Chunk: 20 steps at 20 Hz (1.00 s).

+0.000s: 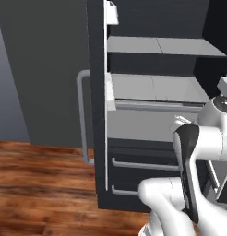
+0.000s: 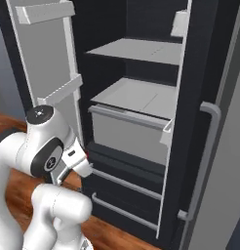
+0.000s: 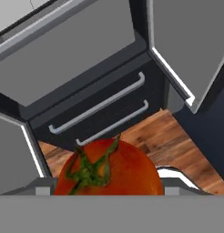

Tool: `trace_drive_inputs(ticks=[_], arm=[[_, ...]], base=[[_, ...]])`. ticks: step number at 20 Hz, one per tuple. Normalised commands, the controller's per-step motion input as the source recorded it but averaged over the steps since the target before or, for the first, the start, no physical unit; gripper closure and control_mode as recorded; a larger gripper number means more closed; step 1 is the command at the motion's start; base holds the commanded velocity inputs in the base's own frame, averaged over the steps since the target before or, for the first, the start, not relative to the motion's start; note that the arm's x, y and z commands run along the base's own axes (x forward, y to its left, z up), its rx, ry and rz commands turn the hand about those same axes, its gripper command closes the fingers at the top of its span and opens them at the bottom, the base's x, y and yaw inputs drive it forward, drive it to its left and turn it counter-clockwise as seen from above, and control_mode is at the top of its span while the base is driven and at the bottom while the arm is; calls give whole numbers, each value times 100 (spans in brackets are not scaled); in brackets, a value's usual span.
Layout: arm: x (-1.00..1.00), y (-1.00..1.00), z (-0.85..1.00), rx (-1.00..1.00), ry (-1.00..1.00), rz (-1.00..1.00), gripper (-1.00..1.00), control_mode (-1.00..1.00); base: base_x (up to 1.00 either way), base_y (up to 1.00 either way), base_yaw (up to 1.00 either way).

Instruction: Place the cold items (tomato and lemon wedge) from the fridge in one tupperware on the dining counter. Place the warm items (hot dog and kebab skewer) in the stove area in another tupperware.

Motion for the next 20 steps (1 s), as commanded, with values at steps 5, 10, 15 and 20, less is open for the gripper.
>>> trace_drive_inputs(ticks=[5,10,15,20], arm=[[0,0,0,0,0,0,100,100],[0,0,0,0,0,0,100,100],[0,0,0,0,0,0,100,100],[0,0,0,0,0,0,100,100]], base=[[-87,28,8],[-54,52,28],[-36,56,38],[-42,75,33]])
